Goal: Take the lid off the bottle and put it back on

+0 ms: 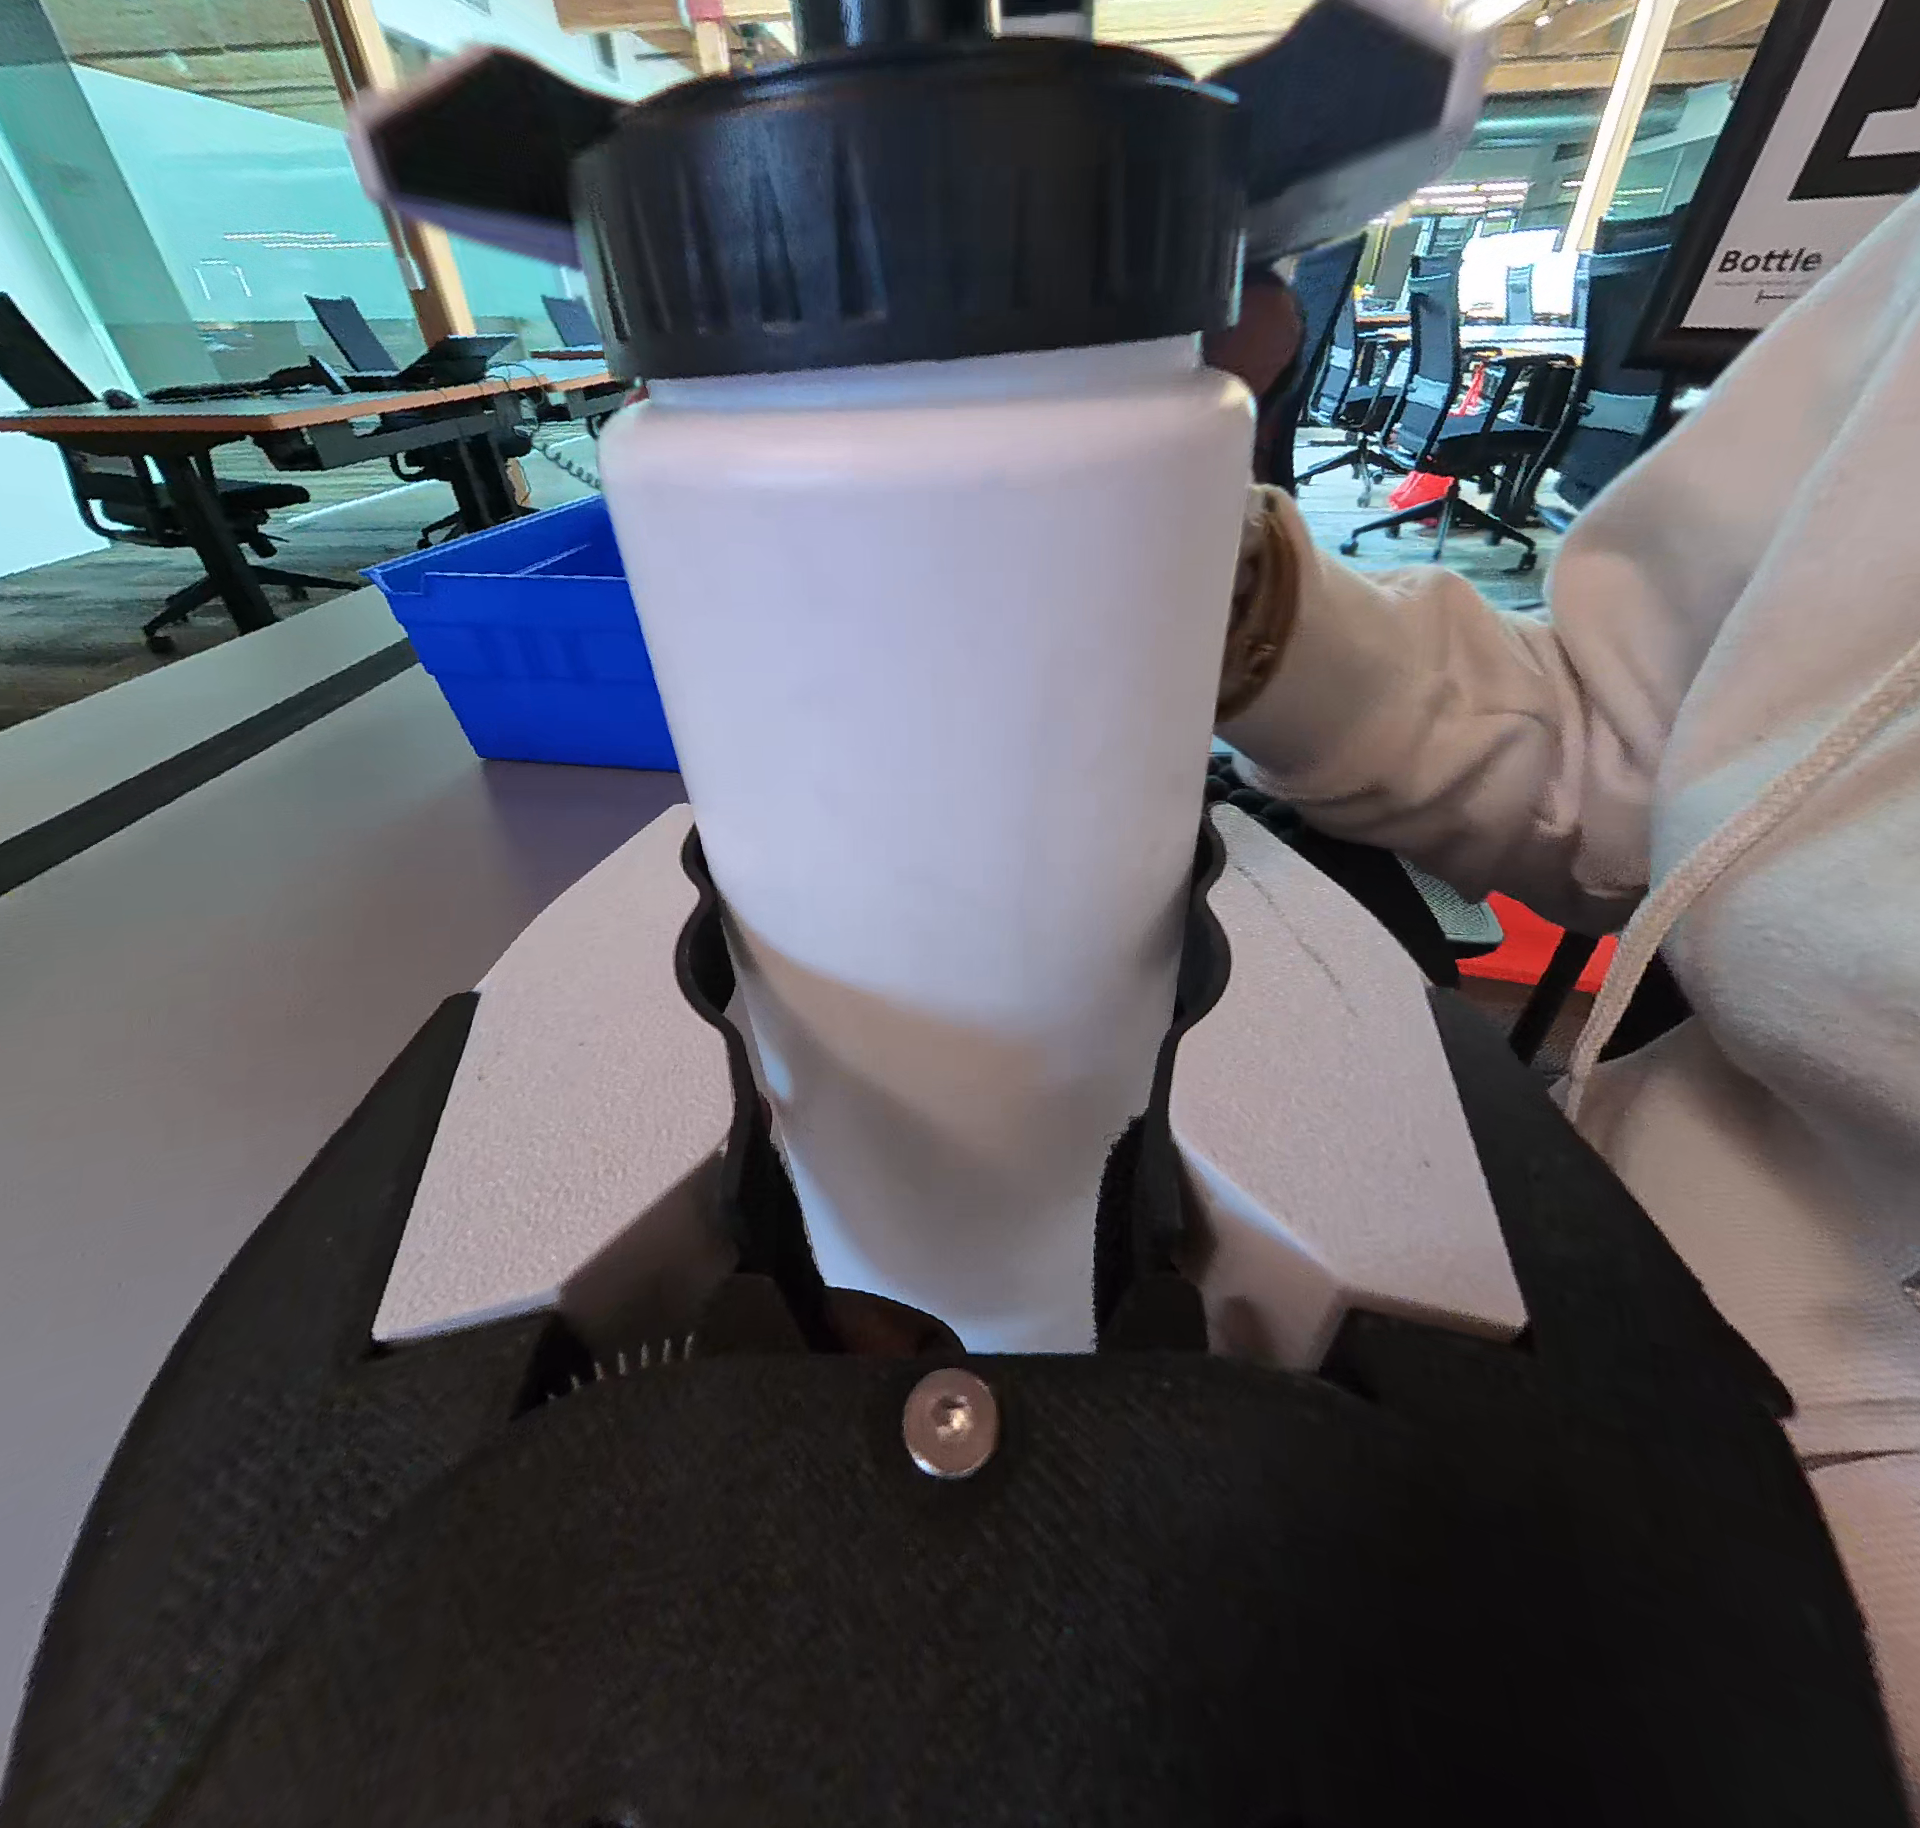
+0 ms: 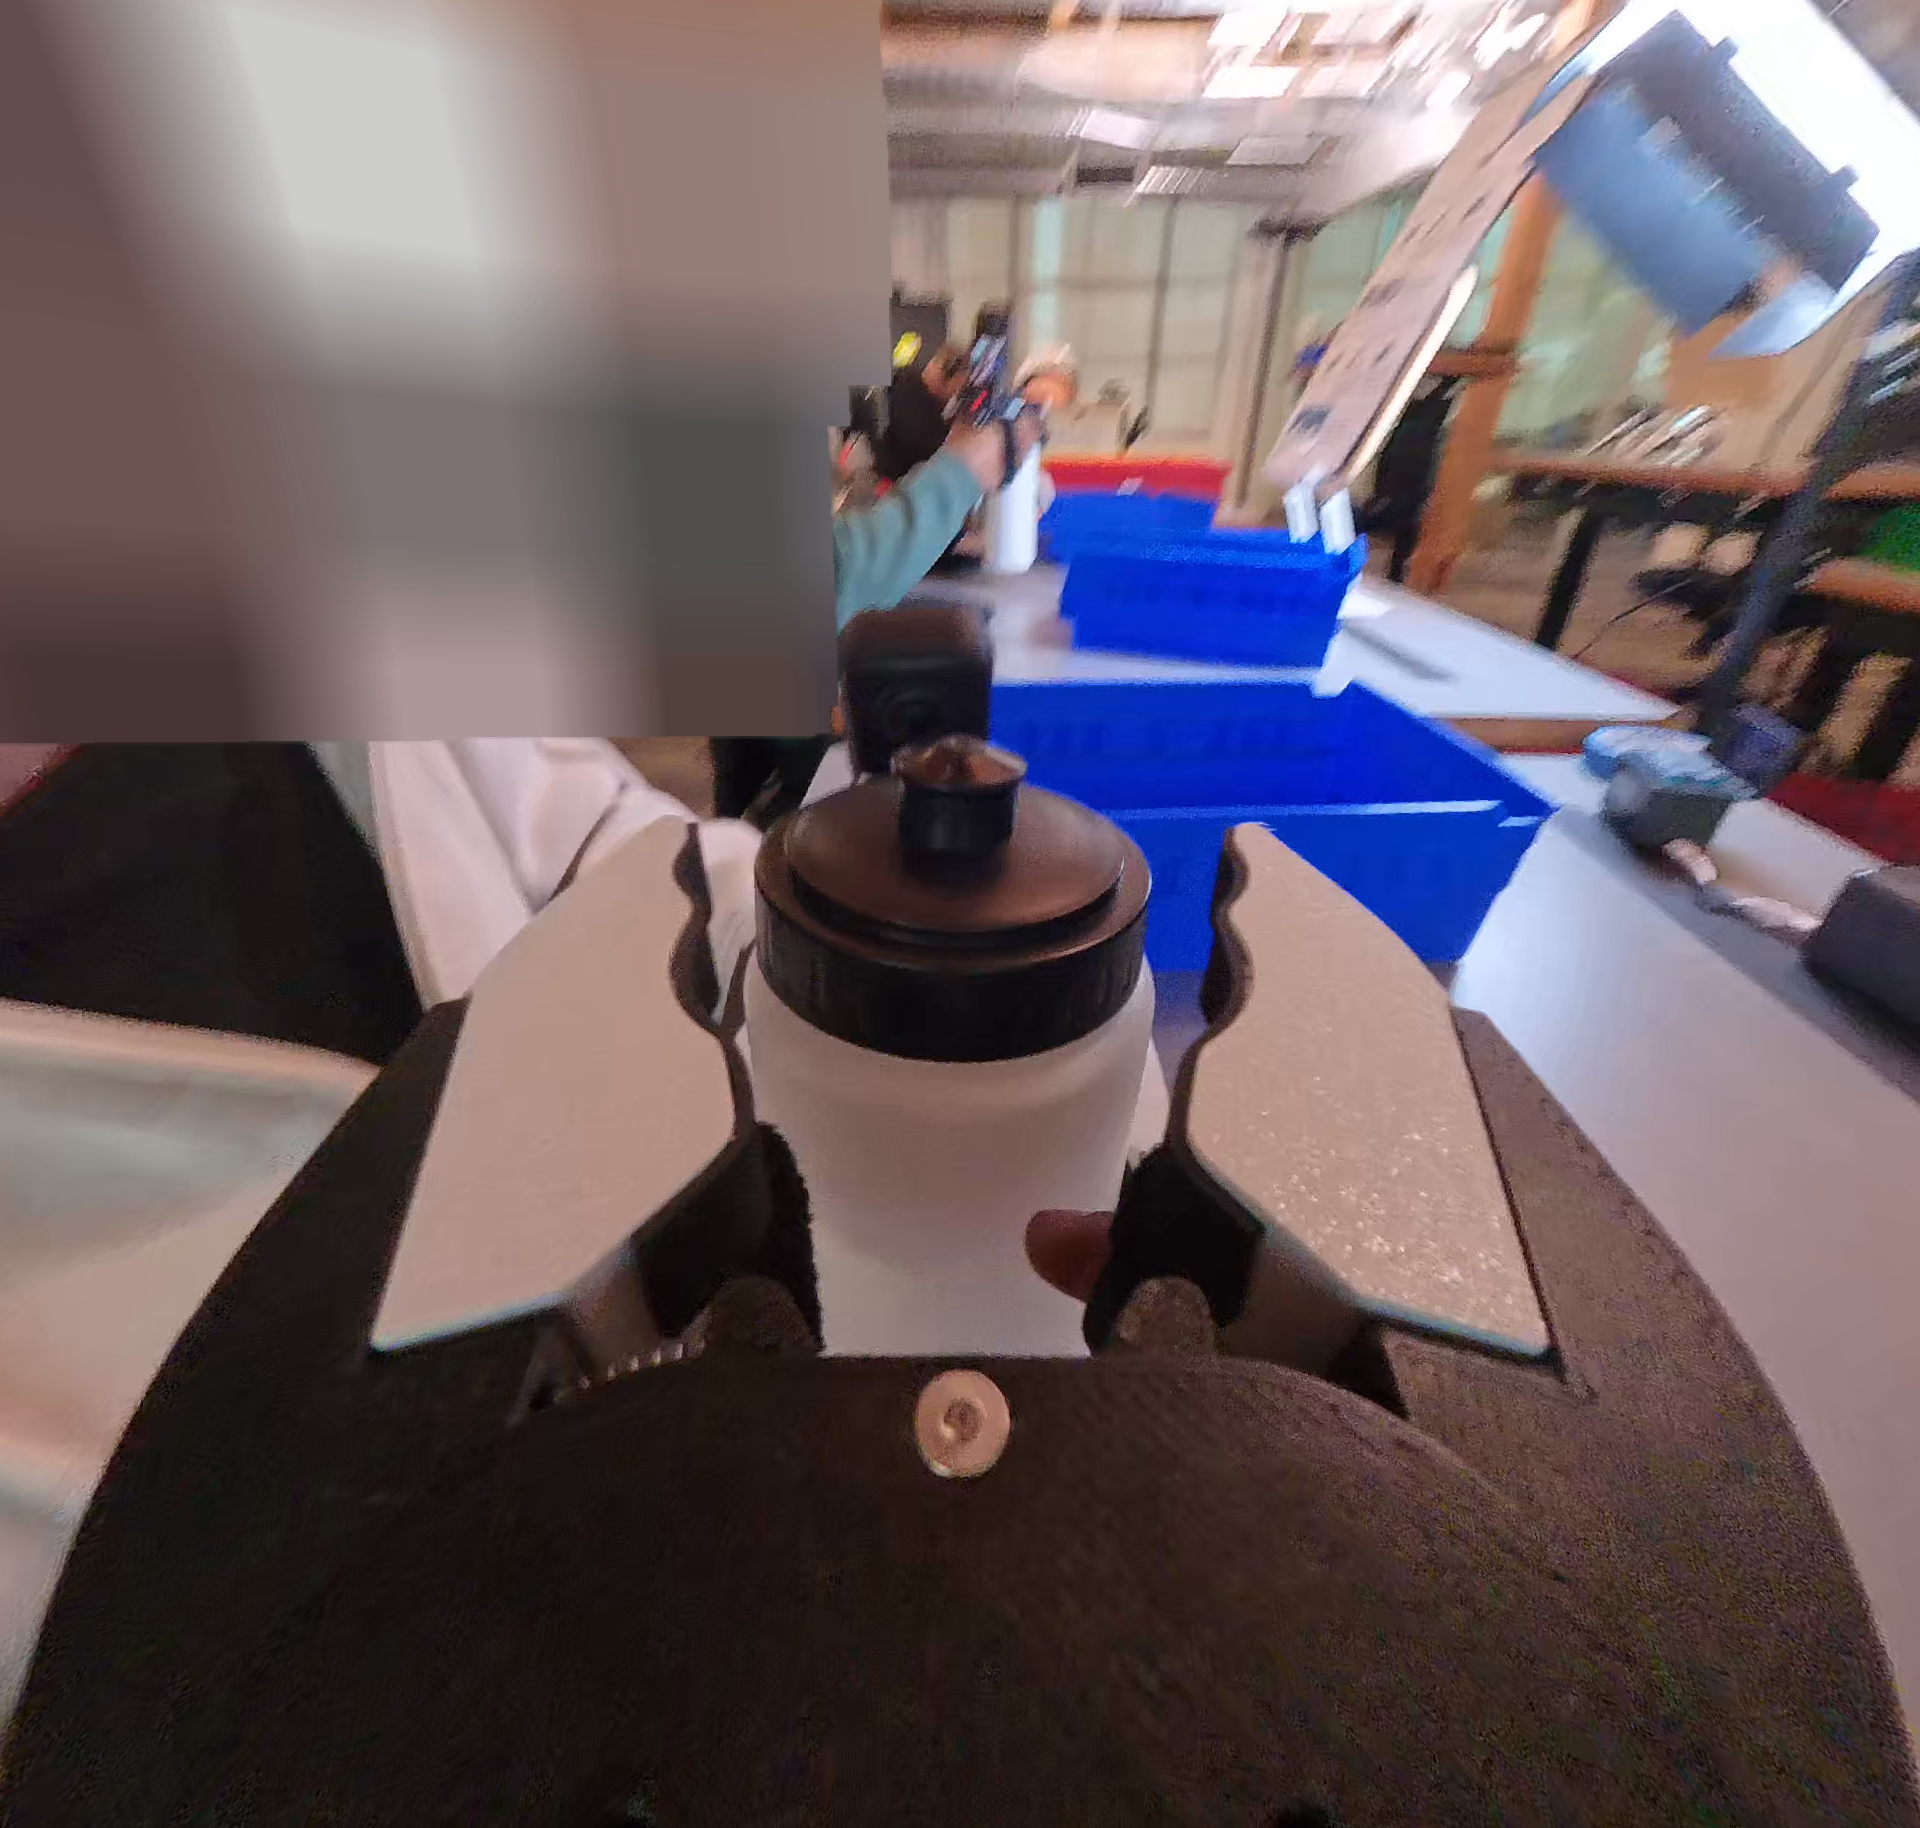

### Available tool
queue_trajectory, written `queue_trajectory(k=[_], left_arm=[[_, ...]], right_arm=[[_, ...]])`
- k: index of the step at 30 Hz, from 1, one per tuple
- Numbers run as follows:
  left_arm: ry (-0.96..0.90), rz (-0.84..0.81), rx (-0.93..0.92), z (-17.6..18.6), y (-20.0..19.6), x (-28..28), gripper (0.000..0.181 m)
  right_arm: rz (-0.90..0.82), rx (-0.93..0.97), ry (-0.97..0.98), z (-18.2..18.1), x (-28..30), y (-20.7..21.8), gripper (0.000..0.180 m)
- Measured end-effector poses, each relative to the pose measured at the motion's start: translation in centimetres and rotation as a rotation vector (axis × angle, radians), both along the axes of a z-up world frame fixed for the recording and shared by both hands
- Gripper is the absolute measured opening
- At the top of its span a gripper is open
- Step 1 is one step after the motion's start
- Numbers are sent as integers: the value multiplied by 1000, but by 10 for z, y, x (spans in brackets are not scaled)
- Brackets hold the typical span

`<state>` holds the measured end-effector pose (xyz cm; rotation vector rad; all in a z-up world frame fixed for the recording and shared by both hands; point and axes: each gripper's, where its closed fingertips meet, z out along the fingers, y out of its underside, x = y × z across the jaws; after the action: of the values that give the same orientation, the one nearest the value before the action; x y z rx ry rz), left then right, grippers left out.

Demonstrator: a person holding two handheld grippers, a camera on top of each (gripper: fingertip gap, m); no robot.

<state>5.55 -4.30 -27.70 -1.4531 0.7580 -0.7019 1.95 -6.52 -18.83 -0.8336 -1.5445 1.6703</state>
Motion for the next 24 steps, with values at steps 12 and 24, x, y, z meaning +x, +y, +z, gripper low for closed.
queue_trajectory(k=[12, 24], left_arm=[[15, 46, 12, 0, 4, -2, 86], [17, -14, 18, 0, -3, 4, 86]], right_arm=[[-502, 26, 108, 6, 1, 12, 82], [-45, 34, -3, -2, 6, -3, 74]])
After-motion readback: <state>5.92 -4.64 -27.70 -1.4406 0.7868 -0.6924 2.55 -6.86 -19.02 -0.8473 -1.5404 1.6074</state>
